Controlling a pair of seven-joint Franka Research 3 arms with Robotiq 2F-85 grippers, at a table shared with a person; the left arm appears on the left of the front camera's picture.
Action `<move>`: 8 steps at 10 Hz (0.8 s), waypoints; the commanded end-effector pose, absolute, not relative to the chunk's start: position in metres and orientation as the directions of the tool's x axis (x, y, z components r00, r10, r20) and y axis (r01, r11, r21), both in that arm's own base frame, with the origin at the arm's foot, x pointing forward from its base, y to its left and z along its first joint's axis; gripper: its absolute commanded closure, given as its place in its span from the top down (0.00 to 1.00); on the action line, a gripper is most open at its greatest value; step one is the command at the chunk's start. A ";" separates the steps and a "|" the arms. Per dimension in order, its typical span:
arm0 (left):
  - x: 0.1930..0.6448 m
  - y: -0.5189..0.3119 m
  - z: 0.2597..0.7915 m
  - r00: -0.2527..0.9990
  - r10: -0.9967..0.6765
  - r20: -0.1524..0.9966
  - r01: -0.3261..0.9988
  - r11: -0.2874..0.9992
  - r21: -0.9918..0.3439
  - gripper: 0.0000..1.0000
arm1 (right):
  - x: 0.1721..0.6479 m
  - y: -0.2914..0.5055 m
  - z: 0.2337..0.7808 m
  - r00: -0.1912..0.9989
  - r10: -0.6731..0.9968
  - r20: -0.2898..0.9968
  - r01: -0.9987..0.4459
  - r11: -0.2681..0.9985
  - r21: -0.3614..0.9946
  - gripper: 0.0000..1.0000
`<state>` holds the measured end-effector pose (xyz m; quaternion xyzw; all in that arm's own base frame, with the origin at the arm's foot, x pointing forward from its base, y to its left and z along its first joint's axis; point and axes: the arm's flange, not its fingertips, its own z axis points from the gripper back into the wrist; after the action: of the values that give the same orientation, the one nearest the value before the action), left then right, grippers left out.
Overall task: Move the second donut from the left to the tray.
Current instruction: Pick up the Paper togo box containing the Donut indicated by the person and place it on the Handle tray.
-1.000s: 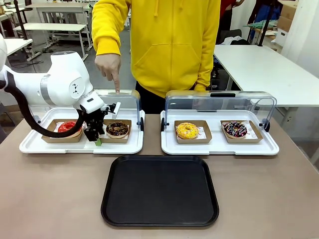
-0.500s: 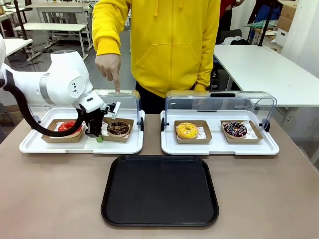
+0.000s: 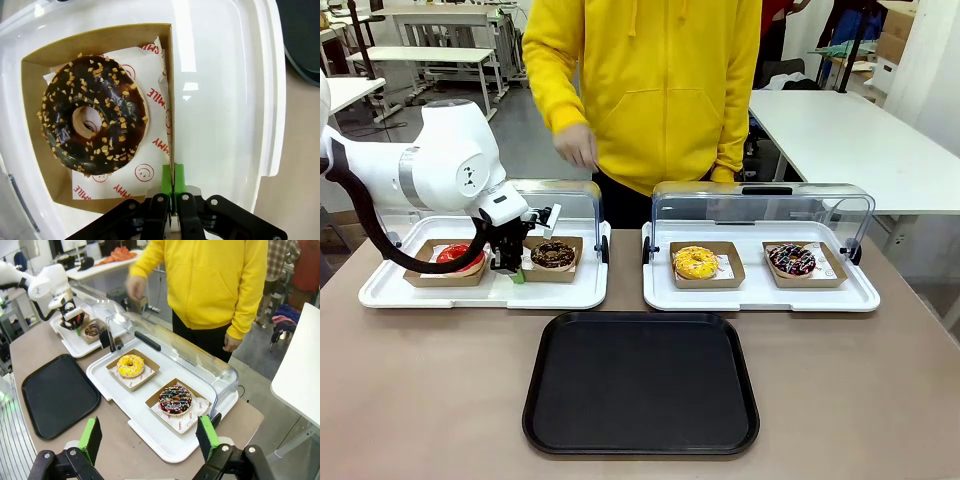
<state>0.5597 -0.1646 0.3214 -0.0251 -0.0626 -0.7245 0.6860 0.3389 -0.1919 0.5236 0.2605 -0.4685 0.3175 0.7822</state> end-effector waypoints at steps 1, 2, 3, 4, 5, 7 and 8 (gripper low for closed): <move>0.559 -0.165 0.322 -0.060 -0.991 0.121 0.997 -0.053 0.057 0.00 | 0.342 -0.192 0.525 0.323 0.246 0.914 -0.748 0.658 0.087 1.00; 0.559 -0.165 0.322 -0.060 -0.991 0.121 0.997 -0.053 0.057 0.00 | 0.342 -0.192 0.525 0.323 0.246 0.914 -0.748 0.658 0.087 1.00; 0.560 -0.165 0.322 -0.058 -0.991 0.123 0.997 -0.052 0.057 0.02 | 0.342 -0.192 0.525 0.323 0.246 0.914 -0.748 0.658 0.087 1.00; 0.549 -0.164 0.331 -0.048 -0.993 0.109 0.991 -0.033 0.128 0.02 | 0.342 -0.192 0.525 0.323 0.246 0.914 -0.748 0.658 0.087 1.00; 0.532 -0.164 0.341 -0.033 -0.994 0.106 0.983 -0.013 0.184 0.02 | 0.342 -0.192 0.525 0.323 0.246 0.914 -0.748 0.658 0.087 1.00; 0.493 -0.166 0.360 -0.004 -0.996 0.086 0.961 0.020 0.275 0.02 | 0.342 -0.192 0.525 0.323 0.246 0.914 -0.748 0.658 0.087 1.00; 0.473 -0.169 0.365 0.002 -0.996 0.087 0.958 0.027 0.285 0.02 | 0.342 -0.192 0.525 0.323 0.246 0.914 -0.748 0.658 0.087 1.00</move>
<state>0.5043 -0.1666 0.3634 0.0465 -0.1312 -0.7038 0.6966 0.3390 -0.1919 0.5235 0.2605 -0.4682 0.3176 0.7823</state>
